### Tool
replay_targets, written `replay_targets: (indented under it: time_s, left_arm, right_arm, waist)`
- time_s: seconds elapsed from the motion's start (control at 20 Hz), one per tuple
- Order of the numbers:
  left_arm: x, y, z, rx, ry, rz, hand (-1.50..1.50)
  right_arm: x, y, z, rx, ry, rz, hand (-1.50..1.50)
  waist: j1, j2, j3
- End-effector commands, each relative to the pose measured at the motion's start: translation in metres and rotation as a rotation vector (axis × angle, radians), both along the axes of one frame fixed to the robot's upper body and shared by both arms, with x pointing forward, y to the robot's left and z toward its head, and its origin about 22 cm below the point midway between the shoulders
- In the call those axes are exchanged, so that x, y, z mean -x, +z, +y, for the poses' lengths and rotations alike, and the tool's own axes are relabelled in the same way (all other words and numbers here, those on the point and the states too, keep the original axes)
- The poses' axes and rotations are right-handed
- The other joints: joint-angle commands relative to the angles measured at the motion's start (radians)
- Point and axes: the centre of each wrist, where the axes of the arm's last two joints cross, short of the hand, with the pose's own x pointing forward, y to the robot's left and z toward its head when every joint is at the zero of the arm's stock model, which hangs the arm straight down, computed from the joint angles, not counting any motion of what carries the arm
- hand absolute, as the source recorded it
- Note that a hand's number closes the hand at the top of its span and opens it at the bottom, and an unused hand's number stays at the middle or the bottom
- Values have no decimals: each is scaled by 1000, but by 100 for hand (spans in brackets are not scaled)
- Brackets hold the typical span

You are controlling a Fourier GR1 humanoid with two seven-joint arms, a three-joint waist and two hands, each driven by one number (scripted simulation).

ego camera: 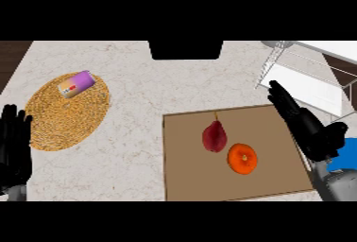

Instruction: Pick the squash from the tray and place it in the tiered shelf

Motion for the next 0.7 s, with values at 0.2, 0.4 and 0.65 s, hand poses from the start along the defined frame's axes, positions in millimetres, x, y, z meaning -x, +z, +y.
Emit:
replay_targets:
  time_s: [0.2,0.4,0.65]
  left_arm:
    - [-22,5,-52,-177,-333,49,0]
    - [-19,2,-49,-142,-337,62,0]
    - [-26,-4,-77,-166,-457,109,0]
  right_arm:
    - [11,2,-38,-90,-402,-64,-150]
    - [31,-23,-88,228,-596,17,150]
    - [56,-78,-49,112,-1073,-126,-150]
  waist:
    - [-50,-8,12]
    - [-124,24,-13]
    - [-55,-3,11]
